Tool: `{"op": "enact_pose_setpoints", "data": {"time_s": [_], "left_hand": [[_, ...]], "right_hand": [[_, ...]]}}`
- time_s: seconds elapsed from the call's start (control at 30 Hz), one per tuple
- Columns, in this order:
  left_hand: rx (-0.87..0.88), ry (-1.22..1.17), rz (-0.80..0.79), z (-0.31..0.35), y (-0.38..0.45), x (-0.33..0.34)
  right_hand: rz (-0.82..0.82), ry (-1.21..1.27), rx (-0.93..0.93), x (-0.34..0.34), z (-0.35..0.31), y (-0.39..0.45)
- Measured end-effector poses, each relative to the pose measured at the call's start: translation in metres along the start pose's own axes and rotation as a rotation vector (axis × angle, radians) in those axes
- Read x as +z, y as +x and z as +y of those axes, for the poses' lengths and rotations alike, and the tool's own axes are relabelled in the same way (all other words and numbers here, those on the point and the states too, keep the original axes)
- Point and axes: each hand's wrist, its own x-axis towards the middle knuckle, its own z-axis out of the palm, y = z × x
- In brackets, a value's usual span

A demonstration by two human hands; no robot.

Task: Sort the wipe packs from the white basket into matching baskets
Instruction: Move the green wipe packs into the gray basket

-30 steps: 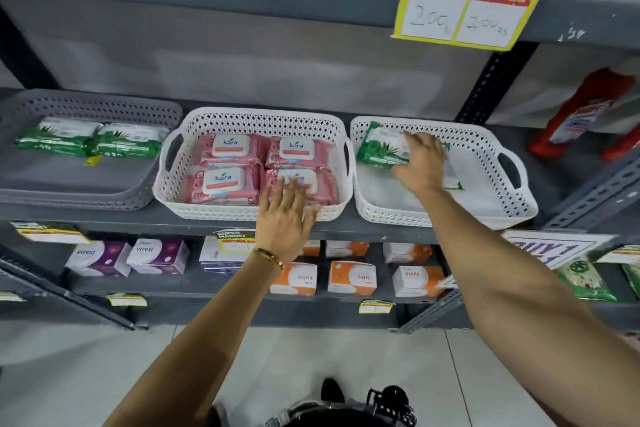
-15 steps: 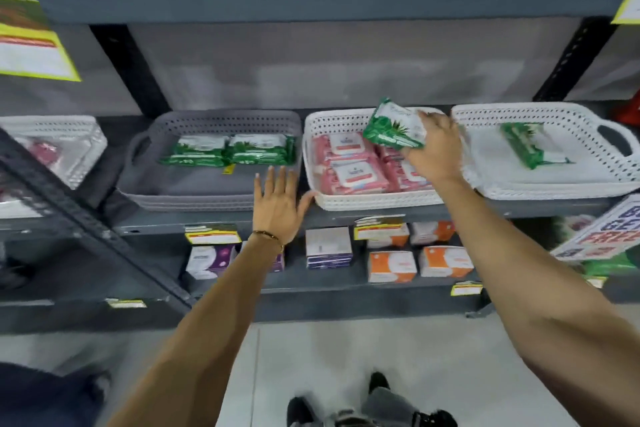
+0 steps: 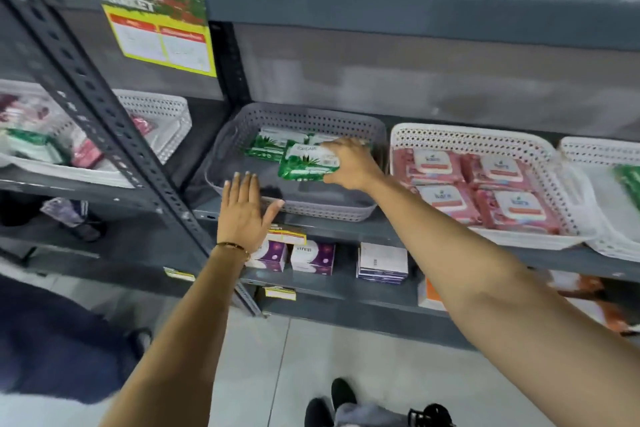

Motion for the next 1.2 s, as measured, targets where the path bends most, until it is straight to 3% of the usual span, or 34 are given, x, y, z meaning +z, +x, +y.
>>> {"op": "enact_pose_setpoints", "data": {"time_s": [0.23, 0.4, 0.5, 0.63, 0.77, 0.9, 1.1, 1.2], "left_hand": [[-0.008, 0.032, 0.020, 0.000, 0.001, 0.004], [-0.012, 0.048, 0.020, 0.000, 0.001, 0.004], [-0.015, 0.046, 0.017, 0.002, 0.000, 0.004], [-0.028, 0.028, 0.032, 0.010, -0.002, 0.002], [0.034, -0.004, 0.024, 0.043, -0.008, 0.004], [0.143, -0.039, 0.004, 0.104, -0.013, 0.014], [0.270, -0.111, 0.007, 0.199, -0.014, 0.022], [0.287, -0.114, 0.034, 0.243, -0.017, 0.027]], "right_hand": [[-0.125, -0.040, -0.020, 0.037, -0.044, 0.036], [-0.224, 0.232, 0.031, 0.048, -0.052, 0.040], [-0.217, 0.275, 0.048, 0.044, -0.042, 0.031], [-0.051, 0.285, 0.028, 0.026, -0.023, 0.009], [0.249, 0.209, -0.036, -0.001, 0.002, -0.017], [0.489, 0.172, 0.056, -0.030, 0.042, -0.055], [0.642, 0.096, 0.277, -0.070, 0.142, -0.132], [0.631, 0.052, 0.391, -0.085, 0.201, -0.171]]}}
